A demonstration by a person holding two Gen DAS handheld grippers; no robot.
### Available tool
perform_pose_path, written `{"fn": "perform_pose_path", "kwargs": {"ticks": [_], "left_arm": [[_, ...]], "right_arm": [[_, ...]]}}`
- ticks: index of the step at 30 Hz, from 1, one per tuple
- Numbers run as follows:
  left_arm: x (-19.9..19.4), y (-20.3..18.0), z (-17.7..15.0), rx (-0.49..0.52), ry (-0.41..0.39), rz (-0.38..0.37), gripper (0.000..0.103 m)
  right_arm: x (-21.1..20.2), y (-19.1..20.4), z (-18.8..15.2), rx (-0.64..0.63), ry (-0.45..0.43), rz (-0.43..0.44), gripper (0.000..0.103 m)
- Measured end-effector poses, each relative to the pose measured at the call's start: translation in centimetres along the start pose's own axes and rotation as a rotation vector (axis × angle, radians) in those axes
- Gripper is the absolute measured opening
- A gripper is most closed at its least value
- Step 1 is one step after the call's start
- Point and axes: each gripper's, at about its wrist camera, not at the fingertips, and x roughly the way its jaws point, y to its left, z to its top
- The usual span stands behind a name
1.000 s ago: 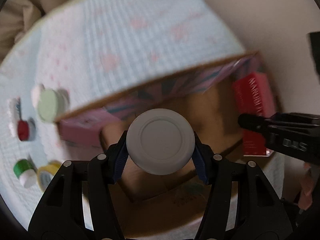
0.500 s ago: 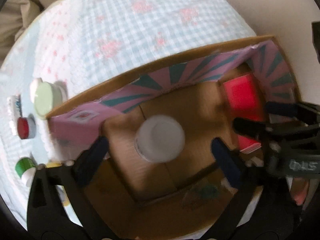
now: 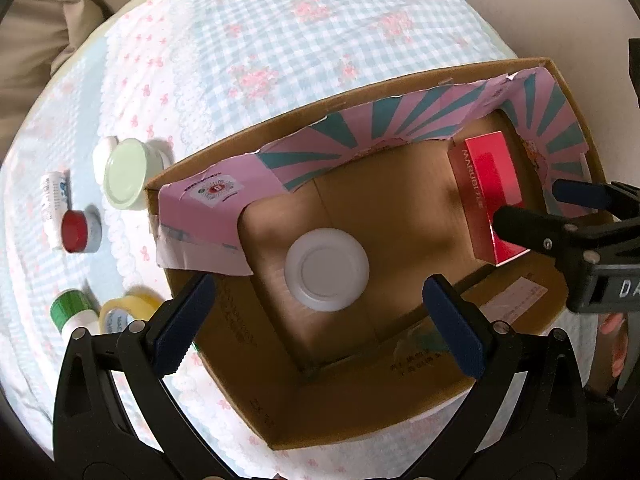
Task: Organize rigid objects
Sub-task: 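Release the white cap with the left tool while the right releases the dispenser into the box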
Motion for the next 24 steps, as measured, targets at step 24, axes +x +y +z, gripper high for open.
{"fn": "perform_pose_path", "kwargs": {"ticks": [24], "left_arm": [[-15.2, 7.9, -6.2, -0.120, -0.224, -0.059, 0.103]], "right_arm": [[-11.8, 8.1, -5.5, -0.086, -0.131, -0.168, 0.103]]}}
